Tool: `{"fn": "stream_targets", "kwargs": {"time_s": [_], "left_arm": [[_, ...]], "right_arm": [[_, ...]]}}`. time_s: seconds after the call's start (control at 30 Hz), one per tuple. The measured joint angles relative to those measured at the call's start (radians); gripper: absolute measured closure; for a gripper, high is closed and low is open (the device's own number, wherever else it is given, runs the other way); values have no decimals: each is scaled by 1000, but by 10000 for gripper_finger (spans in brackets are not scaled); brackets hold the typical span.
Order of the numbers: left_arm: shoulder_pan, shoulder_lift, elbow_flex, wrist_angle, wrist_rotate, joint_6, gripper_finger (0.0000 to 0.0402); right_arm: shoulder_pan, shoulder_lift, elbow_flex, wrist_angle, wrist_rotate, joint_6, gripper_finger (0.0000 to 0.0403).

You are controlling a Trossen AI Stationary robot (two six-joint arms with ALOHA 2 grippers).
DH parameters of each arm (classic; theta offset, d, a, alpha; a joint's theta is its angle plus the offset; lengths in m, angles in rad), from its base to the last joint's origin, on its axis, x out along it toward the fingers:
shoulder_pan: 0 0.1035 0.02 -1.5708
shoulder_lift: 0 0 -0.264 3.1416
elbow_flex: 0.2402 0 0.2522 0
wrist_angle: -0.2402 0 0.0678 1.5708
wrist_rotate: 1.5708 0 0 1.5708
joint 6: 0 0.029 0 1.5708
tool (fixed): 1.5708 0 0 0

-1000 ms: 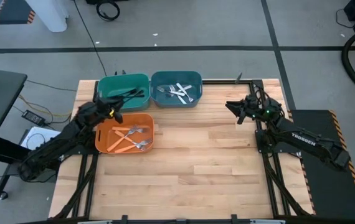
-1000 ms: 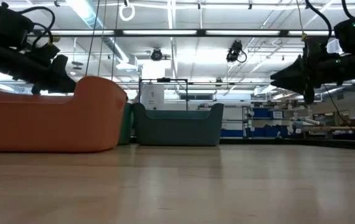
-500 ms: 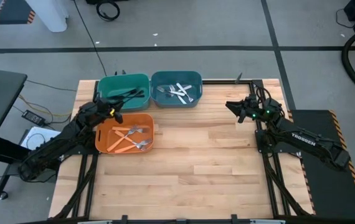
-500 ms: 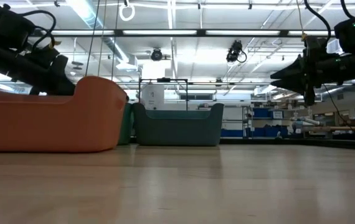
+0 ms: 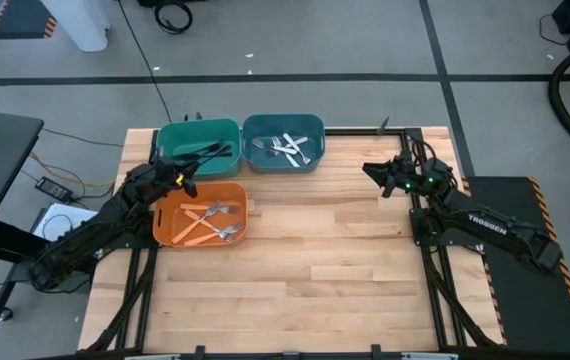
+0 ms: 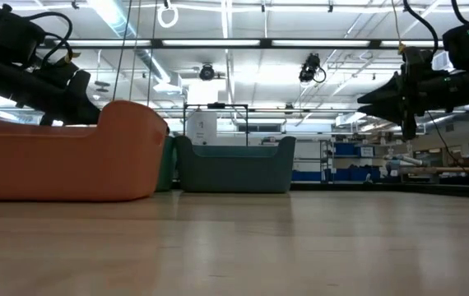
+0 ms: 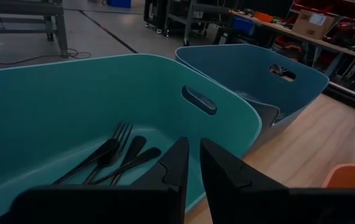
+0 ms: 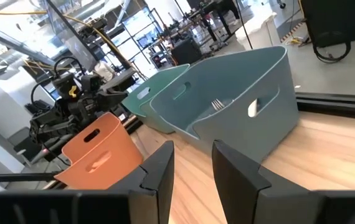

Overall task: Sort silverware by color (type)
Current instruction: Return to Home Position

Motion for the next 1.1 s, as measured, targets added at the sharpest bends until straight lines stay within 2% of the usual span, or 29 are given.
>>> {"fn": "stream_targets", "kwargs": {"time_s": [0.47, 1.1], "left_arm": [[-133, -62, 0, 1, 0, 0, 353], [-140, -167, 1, 6, 0, 0, 353]], "right_arm": [[0, -160, -5, 2, 1, 0, 288], [0, -276, -5, 3, 1, 0, 288]]}}
